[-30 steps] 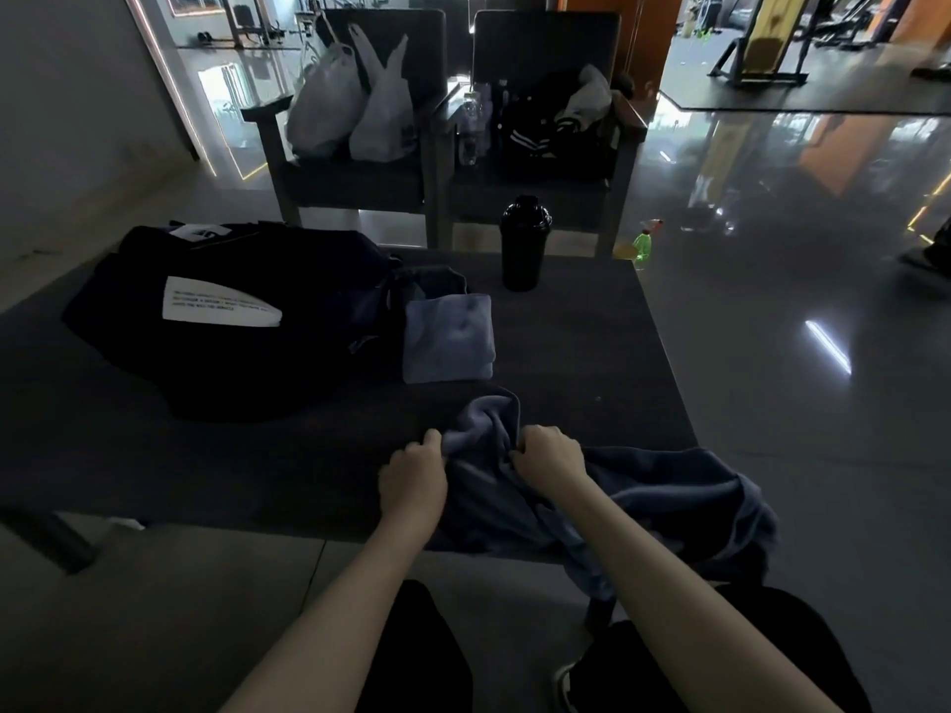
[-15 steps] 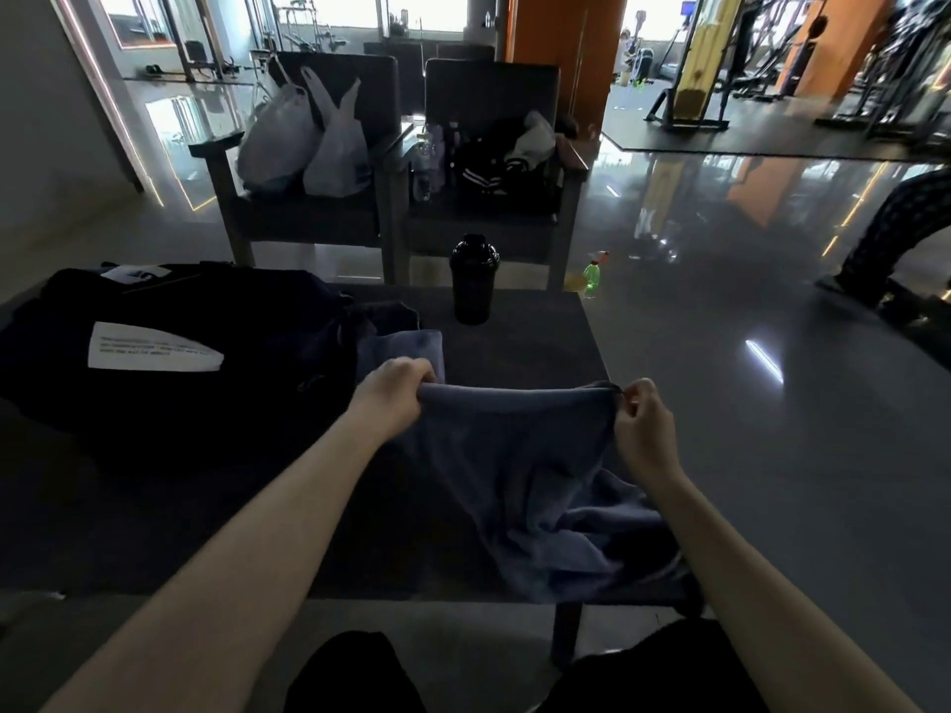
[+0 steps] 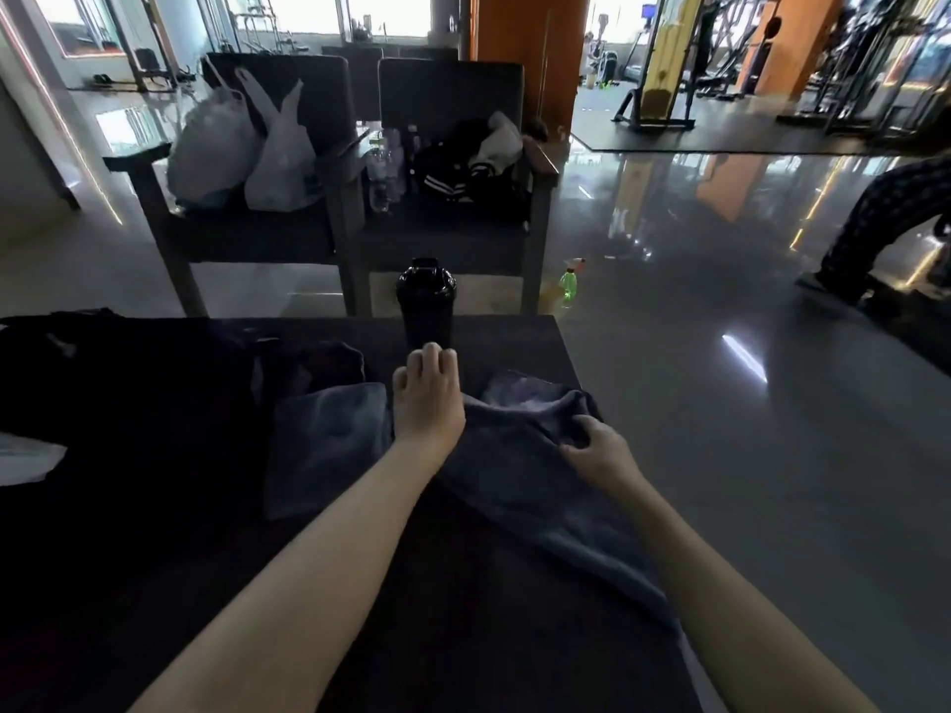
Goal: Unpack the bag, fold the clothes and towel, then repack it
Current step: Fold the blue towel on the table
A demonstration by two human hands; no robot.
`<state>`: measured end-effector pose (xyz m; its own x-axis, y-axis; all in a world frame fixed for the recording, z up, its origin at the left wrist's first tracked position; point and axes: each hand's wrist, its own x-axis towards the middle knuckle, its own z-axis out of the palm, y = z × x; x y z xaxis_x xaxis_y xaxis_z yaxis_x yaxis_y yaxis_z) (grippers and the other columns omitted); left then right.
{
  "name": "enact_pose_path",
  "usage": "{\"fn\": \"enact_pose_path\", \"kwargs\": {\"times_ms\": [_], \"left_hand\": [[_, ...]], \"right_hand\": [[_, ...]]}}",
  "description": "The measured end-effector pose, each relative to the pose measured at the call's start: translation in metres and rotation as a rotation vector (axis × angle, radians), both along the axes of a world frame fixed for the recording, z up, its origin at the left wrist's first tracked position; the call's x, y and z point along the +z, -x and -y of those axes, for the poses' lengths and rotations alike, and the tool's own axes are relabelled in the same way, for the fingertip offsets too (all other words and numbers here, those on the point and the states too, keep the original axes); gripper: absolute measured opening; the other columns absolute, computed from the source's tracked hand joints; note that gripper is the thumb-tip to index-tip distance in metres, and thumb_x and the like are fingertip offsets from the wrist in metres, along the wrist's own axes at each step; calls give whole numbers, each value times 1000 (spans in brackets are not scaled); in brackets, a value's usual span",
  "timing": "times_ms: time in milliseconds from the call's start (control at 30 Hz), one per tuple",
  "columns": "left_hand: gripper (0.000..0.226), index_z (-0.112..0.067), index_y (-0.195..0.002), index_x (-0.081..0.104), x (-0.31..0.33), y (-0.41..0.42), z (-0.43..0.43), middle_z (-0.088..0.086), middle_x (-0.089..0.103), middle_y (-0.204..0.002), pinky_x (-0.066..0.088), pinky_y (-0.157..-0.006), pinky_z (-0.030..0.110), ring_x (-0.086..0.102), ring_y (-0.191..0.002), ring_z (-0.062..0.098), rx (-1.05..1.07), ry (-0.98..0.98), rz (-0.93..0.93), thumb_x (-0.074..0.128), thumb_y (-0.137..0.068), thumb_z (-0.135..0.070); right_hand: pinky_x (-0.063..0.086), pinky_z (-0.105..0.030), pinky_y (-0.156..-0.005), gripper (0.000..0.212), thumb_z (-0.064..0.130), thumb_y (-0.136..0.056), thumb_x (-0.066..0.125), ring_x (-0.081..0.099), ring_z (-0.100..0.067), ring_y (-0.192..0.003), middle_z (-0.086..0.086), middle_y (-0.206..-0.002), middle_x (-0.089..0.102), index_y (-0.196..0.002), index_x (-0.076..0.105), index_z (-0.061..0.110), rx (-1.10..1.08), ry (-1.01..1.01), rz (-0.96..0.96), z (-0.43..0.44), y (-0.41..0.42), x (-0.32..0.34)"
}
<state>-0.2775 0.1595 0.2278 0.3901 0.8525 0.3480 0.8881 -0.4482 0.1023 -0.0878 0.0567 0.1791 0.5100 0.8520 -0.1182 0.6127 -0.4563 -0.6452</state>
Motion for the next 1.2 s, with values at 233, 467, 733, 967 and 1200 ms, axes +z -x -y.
{"fn": "enact_pose_path", "kwargs": {"times_ms": [233,467,733,967,1200], "left_hand": [[58,-18,-147,29,-81,-3,69,2,23,-155,11,-117,36,16,-144,19,-190,407,-51,35,-98,-49],[54,-28,-153,7,-69,5,32,-5,-2,-161,3,-117,45,-3,-147,22,-211,525,-299,22,-103,-42],[50,-30,-152,10,-56,-1,11,-4,1,-161,4,-117,52,-1,-147,29,-120,553,-401,22,-104,-38],[46,-18,-137,46,-56,-23,63,5,43,-142,33,-106,41,38,-130,25,-215,390,-98,36,-99,-43],[65,-19,-153,7,-72,-18,66,0,1,-161,5,-119,45,0,-148,21,-156,530,-216,23,-99,-52]], "right_hand": [[21,-39,-115,57,45,-95,41,9,-20,-146,9,-158,17,-148,29,30,137,178,345,18,14,-26],[25,-33,-113,54,43,-94,46,18,-21,-141,9,-156,24,-145,37,29,292,221,384,42,3,-9],[38,-34,-102,45,32,-91,49,36,-26,-128,4,-144,40,-136,48,28,292,229,485,72,10,-4],[43,-39,-89,34,13,-93,46,46,-32,-113,-3,-129,51,-121,64,21,283,126,443,64,23,-10],[28,-36,-113,64,21,-84,62,32,-28,-137,-9,-152,31,-143,40,16,129,-11,222,86,10,-10]]}}
